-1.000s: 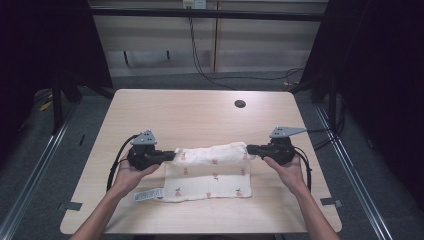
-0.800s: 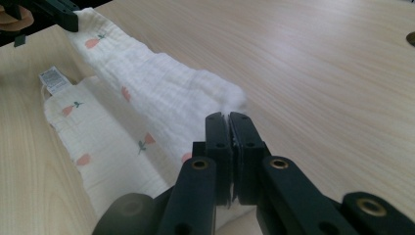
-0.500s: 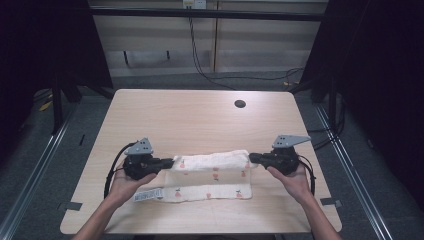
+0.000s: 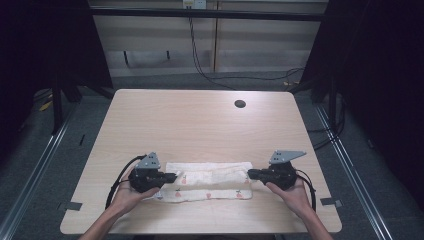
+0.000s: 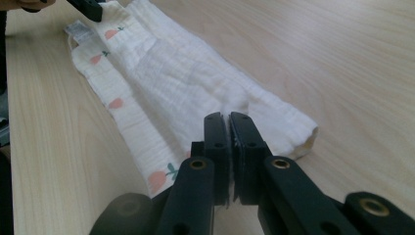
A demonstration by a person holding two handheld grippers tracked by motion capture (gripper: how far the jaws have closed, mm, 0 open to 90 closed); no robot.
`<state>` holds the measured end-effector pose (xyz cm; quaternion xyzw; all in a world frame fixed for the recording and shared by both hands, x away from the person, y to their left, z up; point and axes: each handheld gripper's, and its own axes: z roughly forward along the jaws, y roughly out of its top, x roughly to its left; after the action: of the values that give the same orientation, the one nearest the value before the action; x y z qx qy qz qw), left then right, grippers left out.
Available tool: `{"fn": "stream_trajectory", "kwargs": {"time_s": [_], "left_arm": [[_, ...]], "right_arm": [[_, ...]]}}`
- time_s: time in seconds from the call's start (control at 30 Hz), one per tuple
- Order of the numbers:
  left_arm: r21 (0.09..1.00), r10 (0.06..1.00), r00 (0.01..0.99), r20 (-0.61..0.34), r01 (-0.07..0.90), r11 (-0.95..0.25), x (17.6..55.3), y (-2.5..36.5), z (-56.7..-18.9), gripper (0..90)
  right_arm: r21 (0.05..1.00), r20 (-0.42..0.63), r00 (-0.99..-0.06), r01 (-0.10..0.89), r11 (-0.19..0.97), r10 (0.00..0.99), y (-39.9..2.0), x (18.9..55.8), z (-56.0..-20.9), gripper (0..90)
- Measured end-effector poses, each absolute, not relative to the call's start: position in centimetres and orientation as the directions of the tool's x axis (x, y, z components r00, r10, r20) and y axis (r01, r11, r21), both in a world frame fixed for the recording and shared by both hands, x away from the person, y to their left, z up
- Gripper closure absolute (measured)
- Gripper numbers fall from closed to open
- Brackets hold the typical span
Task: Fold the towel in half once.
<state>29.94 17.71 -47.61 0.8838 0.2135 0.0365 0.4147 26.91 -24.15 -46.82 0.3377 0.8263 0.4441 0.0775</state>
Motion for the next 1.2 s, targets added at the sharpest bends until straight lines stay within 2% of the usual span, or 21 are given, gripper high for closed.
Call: {"fn": "stream_trajectory", "kwargs": {"time_s": [0.07,0.47,0.63,0.83,1.07,1.2], "left_arm": [[0.741,0.410,0.905,-0.112,0.351,-0.573,29.5,17.6,-47.9,81.1],[0.710,0.368,0.925,-0.098,0.324,-0.625,27.4,18.0,-48.3,78.2],[0.719,0.372,0.923,-0.099,0.325,-0.614,26.8,18.9,-48.0,74.1],[0.752,0.386,0.914,-0.129,0.344,-0.563,26.9,20.8,-47.2,70.2],[0.734,0.419,0.901,-0.114,0.360,-0.575,28.8,19.7,-47.3,70.9],[0.722,0.433,0.894,-0.114,0.374,-0.581,30.3,18.8,-47.7,69.1]], "right_arm": [[0.781,0.169,-0.758,0.493,0.383,0.630,-24.0,26.7,-47.0,83.9],[0.752,0.165,-0.778,0.498,0.433,0.607,-23.5,24.3,-48.1,78.6],[0.740,0.172,-0.772,0.511,0.436,0.612,-23.9,23.2,-48.1,73.0],[0.767,0.194,-0.761,0.511,0.388,0.619,-25.1,21.8,-47.2,69.9],[0.772,0.198,-0.755,0.514,0.375,0.625,-24.2,23.0,-46.6,67.1],[0.749,0.205,-0.766,0.523,0.406,0.609,-22.2,24.7,-46.9,61.4]]}}
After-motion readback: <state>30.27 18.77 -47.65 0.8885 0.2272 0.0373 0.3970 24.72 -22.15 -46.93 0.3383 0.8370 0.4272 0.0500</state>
